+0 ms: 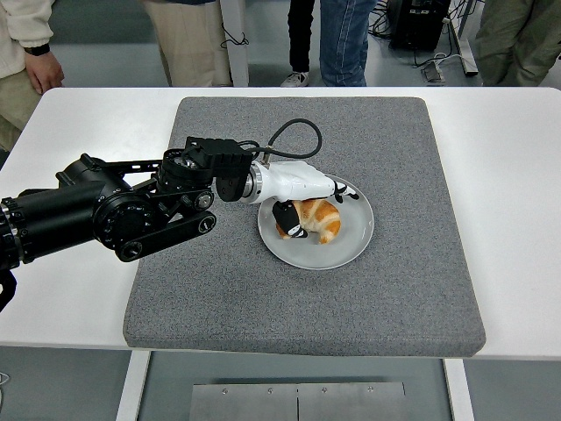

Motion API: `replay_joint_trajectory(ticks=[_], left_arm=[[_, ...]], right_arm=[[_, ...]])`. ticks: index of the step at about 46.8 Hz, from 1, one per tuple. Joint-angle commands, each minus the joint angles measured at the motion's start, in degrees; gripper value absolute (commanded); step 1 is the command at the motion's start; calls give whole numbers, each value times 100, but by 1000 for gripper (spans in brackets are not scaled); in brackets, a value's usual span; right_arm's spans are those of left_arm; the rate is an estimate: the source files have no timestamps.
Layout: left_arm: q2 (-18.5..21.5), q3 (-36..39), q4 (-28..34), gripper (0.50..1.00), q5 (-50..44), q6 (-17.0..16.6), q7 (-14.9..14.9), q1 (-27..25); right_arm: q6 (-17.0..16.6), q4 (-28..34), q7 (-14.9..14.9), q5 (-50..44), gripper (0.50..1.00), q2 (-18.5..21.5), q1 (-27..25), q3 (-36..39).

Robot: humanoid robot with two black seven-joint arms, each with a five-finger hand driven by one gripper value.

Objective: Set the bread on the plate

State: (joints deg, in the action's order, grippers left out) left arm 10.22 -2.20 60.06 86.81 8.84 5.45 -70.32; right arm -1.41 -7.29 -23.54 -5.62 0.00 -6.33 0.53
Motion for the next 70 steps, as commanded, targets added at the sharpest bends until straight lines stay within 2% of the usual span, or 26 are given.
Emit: replay_joint_trajectory(ticks=[1, 17, 28, 41, 63, 70], left_arm=[[41, -17, 58, 960, -182, 12, 44, -17], [568, -114, 550, 966, -674, 109, 290, -298], [824, -245, 603, 966, -1754, 126, 282, -904], [1114, -623, 595, 968, -2985, 126, 264, -1177], [1579, -1291, 331, 966, -4857, 38, 246, -1089], [1667, -1362, 6, 968, -5639, -49, 255, -1019]], right_arm=[[0, 0, -1, 0, 1000, 0, 0, 0], [0, 0, -1, 0, 1000, 0, 0, 0], [0, 0, 8, 0, 1000, 0, 9, 0], [0, 0, 8, 0, 1000, 0, 0, 0], [0, 0, -1, 0, 1000, 0, 0, 0], [0, 0, 8, 0, 1000, 0, 0, 0]])
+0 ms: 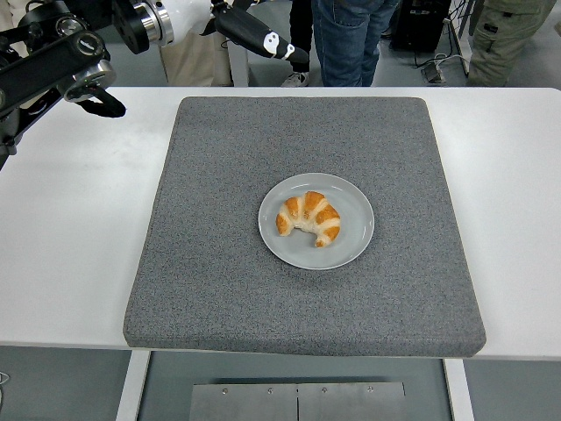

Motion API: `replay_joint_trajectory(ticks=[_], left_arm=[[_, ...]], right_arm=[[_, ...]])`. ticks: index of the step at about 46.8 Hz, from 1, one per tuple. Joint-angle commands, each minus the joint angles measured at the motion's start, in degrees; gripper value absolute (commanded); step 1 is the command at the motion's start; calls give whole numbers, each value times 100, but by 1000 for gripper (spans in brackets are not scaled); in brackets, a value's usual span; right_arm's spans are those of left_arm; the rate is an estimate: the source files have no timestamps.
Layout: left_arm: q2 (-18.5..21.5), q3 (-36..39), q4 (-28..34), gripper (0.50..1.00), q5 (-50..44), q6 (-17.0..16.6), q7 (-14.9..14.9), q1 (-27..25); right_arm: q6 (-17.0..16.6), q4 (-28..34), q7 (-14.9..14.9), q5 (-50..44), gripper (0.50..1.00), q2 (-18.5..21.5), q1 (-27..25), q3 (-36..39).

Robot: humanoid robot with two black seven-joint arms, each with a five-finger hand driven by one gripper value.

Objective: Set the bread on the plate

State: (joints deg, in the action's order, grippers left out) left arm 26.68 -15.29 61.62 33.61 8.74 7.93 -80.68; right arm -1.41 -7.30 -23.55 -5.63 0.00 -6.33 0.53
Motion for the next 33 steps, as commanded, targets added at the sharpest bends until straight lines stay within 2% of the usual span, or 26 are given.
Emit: replay_joint_trajectory(ticks=[1, 11, 19, 24, 33], left_arm=[[21, -70, -220, 968, -424, -47, 7, 26], [21, -114, -801, 968, -1400, -47, 51, 201], [-58, -483, -1178, 968, -1989, -47, 42, 500], [-268, -834, -1521, 968, -2060, -21, 33, 746], [-681, -1309, -2365, 968, -2183, 225, -2, 1037]], right_arm=[[0, 0, -1, 0, 1000, 0, 0, 0], [0, 0, -1, 0, 1000, 0, 0, 0], [0, 0, -1, 0, 1000, 0, 0, 0], [0, 0, 8, 0, 1000, 0, 0, 0], [0, 0, -1, 0, 1000, 0, 0, 0]])
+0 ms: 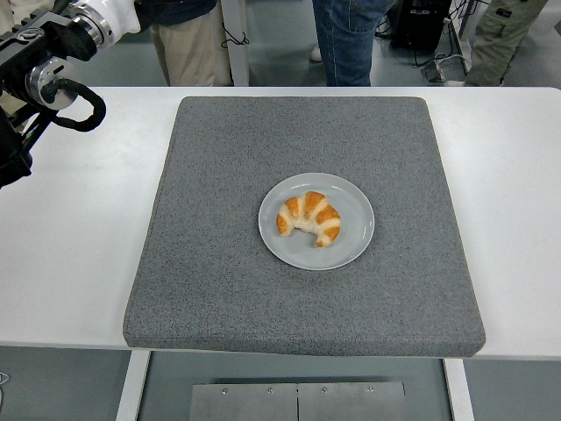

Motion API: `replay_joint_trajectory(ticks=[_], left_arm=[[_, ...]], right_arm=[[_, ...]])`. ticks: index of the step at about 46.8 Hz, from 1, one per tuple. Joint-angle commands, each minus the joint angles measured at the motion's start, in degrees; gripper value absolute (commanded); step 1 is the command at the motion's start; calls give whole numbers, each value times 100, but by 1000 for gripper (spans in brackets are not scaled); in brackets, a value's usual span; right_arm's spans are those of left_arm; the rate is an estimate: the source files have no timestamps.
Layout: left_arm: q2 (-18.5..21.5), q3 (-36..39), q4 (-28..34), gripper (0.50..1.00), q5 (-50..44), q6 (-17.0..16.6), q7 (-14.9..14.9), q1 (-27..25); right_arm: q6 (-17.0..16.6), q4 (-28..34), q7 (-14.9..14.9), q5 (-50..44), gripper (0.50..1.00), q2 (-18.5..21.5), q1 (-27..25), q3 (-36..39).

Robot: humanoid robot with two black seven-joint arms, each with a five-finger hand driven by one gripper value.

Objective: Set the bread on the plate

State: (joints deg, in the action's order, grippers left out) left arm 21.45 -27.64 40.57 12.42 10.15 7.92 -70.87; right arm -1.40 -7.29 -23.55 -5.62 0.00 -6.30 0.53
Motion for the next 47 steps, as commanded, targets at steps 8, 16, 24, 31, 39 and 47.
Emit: replay_joint_trajectory(ticks=[8, 16, 24, 31, 39, 47], left_arm=[[-563, -294, -963, 968, -486, 198, 8, 266], [-853, -593, -1420, 968, -838, 251, 25, 521], [-1099, -980, -1807, 968, -996, 260, 26, 767], [-1257, -1112, -1851, 968, -1066, 260, 34, 987], [-1451, -1217, -1869, 968, -1084, 251, 69, 1180], [-1460, -1244, -1939, 968, -1084, 251, 105, 1268]], right_arm=[[0, 0, -1, 0, 1000, 0, 6, 0], [0, 0, -1, 0, 1000, 0, -3, 0], [0, 0, 8, 0, 1000, 0, -3, 0], [0, 0, -1, 0, 1000, 0, -3, 0], [0, 0, -1, 0, 1000, 0, 6, 0], [0, 0, -1, 0, 1000, 0, -3, 0]])
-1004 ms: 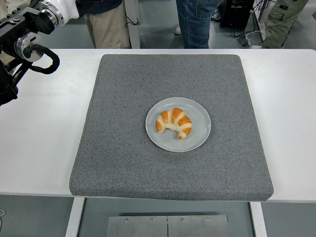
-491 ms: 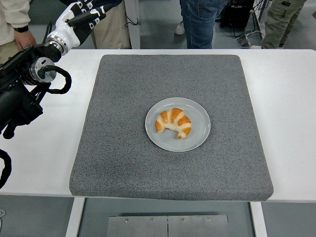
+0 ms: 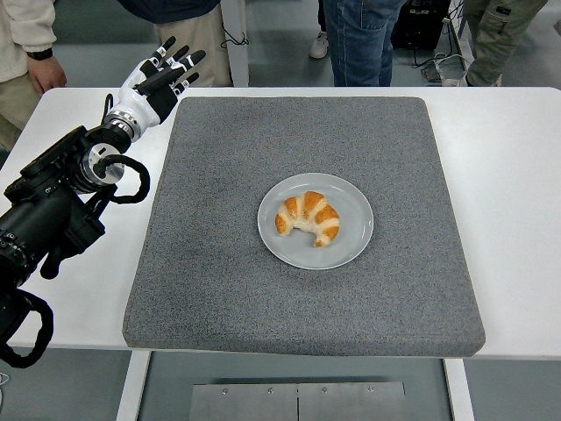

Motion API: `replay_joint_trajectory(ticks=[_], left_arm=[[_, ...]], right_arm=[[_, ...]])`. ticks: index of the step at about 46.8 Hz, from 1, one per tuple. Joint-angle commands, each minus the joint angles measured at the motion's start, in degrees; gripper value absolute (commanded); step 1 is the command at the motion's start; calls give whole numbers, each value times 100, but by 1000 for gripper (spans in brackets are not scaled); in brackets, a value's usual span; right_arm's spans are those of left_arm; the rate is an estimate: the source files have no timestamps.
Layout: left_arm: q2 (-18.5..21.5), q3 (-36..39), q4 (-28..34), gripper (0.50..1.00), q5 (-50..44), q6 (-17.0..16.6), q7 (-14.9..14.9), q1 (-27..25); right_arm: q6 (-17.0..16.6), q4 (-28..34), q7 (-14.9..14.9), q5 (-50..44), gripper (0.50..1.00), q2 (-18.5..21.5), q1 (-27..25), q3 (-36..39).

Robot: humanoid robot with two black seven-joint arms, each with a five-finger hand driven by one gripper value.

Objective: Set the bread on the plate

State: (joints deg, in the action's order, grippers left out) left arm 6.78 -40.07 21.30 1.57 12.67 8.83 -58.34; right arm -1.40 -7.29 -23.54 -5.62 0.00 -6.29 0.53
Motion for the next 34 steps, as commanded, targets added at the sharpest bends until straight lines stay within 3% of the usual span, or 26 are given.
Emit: replay_joint_trajectory(ticks=[1, 34], left_arm=[[7, 0, -12, 968, 1, -1, 14, 16], [315, -123, -29, 968, -26, 8, 5, 148]], right_arm=[[0, 0, -2, 0, 1000, 0, -3, 0], [-27, -53, -2, -52, 1000, 0, 49, -26]])
